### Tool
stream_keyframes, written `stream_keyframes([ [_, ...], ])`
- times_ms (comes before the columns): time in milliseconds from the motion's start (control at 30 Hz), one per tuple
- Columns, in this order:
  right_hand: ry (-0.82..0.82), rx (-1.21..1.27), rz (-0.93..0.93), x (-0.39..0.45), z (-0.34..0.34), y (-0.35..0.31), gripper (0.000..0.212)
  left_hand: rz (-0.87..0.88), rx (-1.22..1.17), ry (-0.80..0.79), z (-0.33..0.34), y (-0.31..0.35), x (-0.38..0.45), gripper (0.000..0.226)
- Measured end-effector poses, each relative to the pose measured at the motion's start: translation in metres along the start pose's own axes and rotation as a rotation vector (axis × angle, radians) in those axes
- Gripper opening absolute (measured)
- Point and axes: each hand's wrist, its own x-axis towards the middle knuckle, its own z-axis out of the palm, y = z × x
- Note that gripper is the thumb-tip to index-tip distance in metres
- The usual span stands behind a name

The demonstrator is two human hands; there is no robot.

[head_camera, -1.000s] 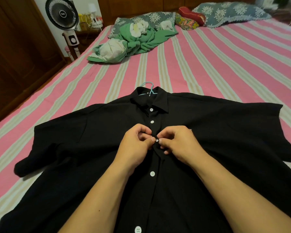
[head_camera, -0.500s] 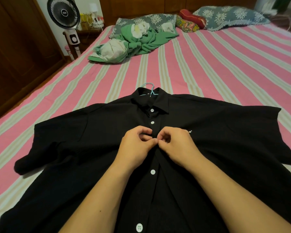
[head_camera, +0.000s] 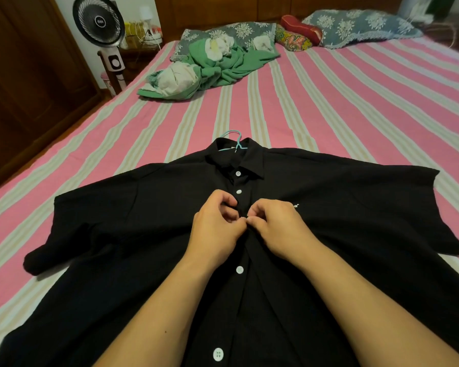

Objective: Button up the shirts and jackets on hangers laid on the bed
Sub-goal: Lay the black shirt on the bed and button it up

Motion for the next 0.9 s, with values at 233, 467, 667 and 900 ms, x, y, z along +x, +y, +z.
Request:
stream_keyframes([
  [233, -0.005, 0.015, -0.011, -0.001, -0.004, 0.0, 0.016, -0.229, -0.309, -0.166, -0.008, -0.007, 0.004, 0.017],
  [467, 0.068, 0.152, 0.025, -0.003, -0.004, -0.004, 0.018, -0.18, -0.201, -0.035, -0.004, -0.004, 0.005, 0.014],
  [667, 0.005, 0.227, 0.088, -0.009, -0.007, -0.011, 0.018, -0.036, -0.085, 0.017, -0.005, 0.002, 0.001, 0.017],
  [900, -0.227, 0.667, 0.316, -0.006, -0.016, -0.009, 0.014, -0.152, -0.174, -0.062, -0.001, -0.001, 0.001, 0.017],
])
